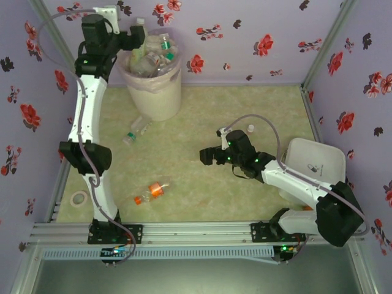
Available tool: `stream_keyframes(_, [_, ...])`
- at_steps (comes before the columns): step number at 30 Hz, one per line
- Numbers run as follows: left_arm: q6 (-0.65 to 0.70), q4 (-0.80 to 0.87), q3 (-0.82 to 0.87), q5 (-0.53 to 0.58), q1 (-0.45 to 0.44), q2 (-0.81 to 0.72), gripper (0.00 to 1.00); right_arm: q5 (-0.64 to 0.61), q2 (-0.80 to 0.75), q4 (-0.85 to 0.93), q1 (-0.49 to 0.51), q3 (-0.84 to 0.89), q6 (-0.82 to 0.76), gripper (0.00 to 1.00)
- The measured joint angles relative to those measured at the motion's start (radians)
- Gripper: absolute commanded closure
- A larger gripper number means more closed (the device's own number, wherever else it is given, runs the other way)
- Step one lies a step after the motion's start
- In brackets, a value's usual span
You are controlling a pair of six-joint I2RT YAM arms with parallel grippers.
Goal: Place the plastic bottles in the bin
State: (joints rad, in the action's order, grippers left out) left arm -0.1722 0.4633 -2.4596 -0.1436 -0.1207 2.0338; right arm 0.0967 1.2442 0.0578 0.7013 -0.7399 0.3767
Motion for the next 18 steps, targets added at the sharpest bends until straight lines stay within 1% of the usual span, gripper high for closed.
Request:
stream_keyframes(1, [-0.009, -0.014, 0.000, 0.000, 0.000, -0.009, 0.08, 0.001, 0.000, 0.000, 0.000, 0.000, 0.000, 0.01])
stream_keyframes(3, [-0.034, -0.040, 0.000, -0.002, 0.000, -0.010, 0.14, 0.001, 0.000, 0.000, 0.002, -0.002, 0.000, 0.01])
stream_keyframes(6, [-0.079, -0.060, 0.002, -0.008, -0.003, 0.026, 0.22, 0.000, 0.000, 0.000, 0.003, -0.003, 0.000, 0.01])
stream_keyframes(7, [-0.093, -0.063, 0.002, -0.008, -0.004, 0.042, 0.23, 0.001, 0.000, 0.000, 0.004, -0.004, 0.000, 0.01])
stream_keyframes(10, [-0.114, -0.061, 0.013, -0.019, -0.009, 0.094, 0.22, -0.001, -0.002, 0.008, 0.009, -0.009, 0.000, 0.01])
stream_keyframes(12, [-0.103, -0.056, 0.080, -0.017, -0.017, 0.092, 0.20, -0.012, -0.003, 0.026, 0.017, -0.017, 0.001, 0.01])
stream_keyframes(14, [-0.076, -0.058, 0.181, -0.013, -0.032, 0.053, 0.18, -0.031, -0.004, 0.035, 0.025, -0.021, 0.015, 0.01])
stream_keyframes(16, [-0.036, -0.051, 0.340, -0.003, -0.053, -0.037, 0.16, -0.055, -0.004, 0.045, 0.030, -0.020, 0.040, 0.01])
stream_keyframes(18, [0.011, -0.019, 0.511, 0.010, -0.076, -0.171, 0.14, -0.085, -0.004, 0.045, 0.032, -0.016, 0.071, 0.01])
